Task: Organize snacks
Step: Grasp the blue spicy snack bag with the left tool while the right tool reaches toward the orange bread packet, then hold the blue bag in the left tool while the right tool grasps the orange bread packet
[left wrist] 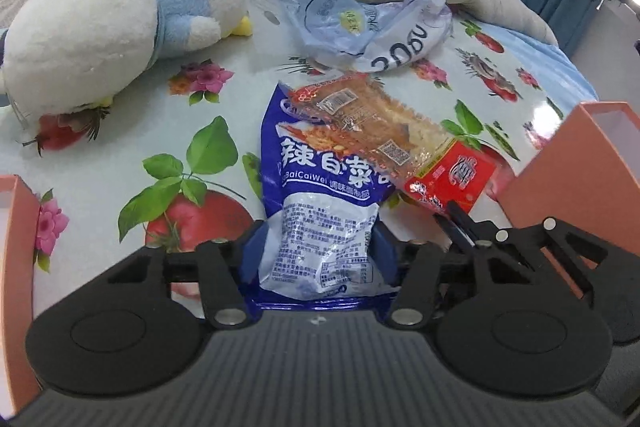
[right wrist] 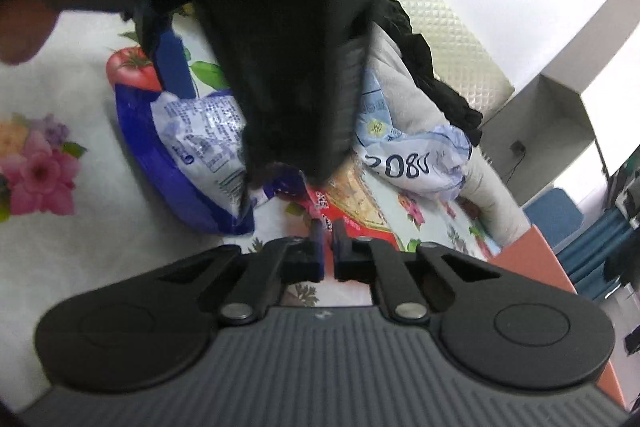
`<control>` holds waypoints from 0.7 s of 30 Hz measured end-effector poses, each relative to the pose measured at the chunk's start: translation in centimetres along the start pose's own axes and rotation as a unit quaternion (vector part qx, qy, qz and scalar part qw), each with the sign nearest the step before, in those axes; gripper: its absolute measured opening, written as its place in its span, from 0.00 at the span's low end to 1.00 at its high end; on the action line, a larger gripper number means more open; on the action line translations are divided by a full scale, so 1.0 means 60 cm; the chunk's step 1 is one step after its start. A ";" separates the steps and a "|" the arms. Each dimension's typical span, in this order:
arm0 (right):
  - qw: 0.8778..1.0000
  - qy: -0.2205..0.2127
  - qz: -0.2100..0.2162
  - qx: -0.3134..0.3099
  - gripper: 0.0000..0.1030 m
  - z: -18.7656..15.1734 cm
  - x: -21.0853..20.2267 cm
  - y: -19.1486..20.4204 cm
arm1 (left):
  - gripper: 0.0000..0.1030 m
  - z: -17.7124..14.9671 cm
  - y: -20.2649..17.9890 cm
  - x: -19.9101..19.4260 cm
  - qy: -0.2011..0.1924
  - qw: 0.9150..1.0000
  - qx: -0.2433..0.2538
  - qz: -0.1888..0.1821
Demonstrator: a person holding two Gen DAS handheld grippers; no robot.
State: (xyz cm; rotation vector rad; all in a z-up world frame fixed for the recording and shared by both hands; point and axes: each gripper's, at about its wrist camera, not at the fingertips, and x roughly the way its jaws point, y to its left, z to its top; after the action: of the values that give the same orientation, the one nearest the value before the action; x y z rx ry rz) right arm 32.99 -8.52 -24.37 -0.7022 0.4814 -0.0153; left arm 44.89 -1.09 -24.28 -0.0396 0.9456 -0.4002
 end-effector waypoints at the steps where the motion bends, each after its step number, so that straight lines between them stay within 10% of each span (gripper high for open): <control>1: 1.000 0.003 0.003 0.006 0.04 0.000 -0.006 -0.005 | 0.56 -0.002 -0.001 -0.005 0.002 1.000 0.001 0.001; 21: 0.998 -0.017 0.055 0.012 0.03 -0.059 -0.291 -0.042 | 0.51 -0.205 -0.046 -0.241 -0.034 0.993 -0.093 0.060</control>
State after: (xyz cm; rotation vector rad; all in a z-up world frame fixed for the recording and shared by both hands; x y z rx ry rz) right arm 16.28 -9.63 -17.81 -0.6502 0.4859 0.0945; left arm 26.74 3.15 -19.66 -0.1648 0.9105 -0.1970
